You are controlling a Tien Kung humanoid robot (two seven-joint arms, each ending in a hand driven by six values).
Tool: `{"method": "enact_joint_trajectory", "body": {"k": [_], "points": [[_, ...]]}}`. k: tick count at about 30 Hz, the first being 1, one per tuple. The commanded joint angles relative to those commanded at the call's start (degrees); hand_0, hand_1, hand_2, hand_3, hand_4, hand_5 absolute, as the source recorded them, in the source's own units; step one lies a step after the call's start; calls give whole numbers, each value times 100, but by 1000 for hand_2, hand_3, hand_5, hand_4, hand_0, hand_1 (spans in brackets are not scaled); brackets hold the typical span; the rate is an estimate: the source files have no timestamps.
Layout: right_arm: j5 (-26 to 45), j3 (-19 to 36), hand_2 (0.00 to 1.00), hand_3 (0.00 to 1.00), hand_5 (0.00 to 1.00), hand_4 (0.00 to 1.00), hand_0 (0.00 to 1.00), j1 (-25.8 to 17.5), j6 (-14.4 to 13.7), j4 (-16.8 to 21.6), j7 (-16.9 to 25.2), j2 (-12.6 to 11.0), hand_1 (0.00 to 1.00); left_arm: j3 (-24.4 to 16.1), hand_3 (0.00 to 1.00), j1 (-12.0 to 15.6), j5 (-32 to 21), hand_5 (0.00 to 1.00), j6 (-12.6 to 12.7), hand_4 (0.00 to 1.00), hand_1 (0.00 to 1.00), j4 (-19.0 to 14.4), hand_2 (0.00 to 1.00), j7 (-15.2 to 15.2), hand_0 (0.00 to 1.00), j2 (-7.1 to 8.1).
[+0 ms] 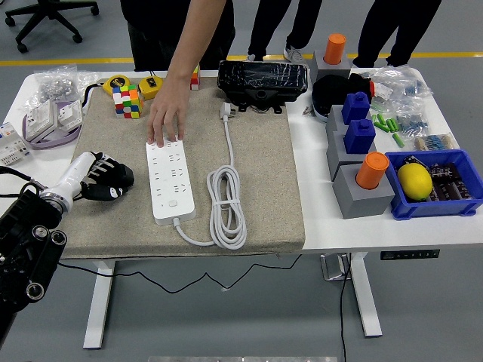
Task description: Pick up the plug,place it near the board,insert it into the board,press the button
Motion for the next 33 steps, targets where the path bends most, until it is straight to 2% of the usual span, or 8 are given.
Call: {"method": "enact_joint_trajectory", "body": {"k": [1, 6, 7, 12, 13, 24, 25, 33], "points": [[0, -1, 714, 764, 998, 998, 767, 0, 1, 0, 1, 0, 710, 0, 546, 0, 28, 2, 22, 777, 529, -3, 540, -7, 435, -1], [-1, 3, 714, 764, 998, 998, 767, -9, -1, 0, -1, 3, 710, 1, 546, 3, 169, 2, 20, 777, 529, -30, 540, 7, 435, -5], [-10, 7, 714, 764, 998, 998, 767, -11, 1, 0, -8, 7, 710, 4, 541, 3, 176, 2, 21, 773, 505, -40, 516, 8, 329, -5], [-24, 25, 714, 764, 998, 998, 767, 9, -1, 0, 1, 5, 710, -5, 541, 14, 170, 2, 44, 773, 505, -92, 516, -1, 329, 6], [-17, 18, 714, 764, 998, 998, 767, 15, -1, 0, 4, 0, 710, -12, 537, 19, 173, 2, 40, 770, 494, -100, 502, 1, 283, 12], [6, -4, 714, 764, 998, 998, 766, -22, -1, 0, 2, 8, 710, -12, 532, 58, 168, 2, 123, 764, 464, -276, 472, -3, 242, 53], [8, -3, 714, 764, 998, 998, 766, -23, -1, 0, 0, 12, 710, 1, 516, 61, 172, 2, 141, 754, 333, -311, 393, 1, 213, 57], [37, -22, 714, 764, 998, 998, 766, 7, -6, 0, 17, -1, 710, 106, 501, 141, -22, 2, 243, 742, 315, -641, 363, -33, 217, 77]]}}
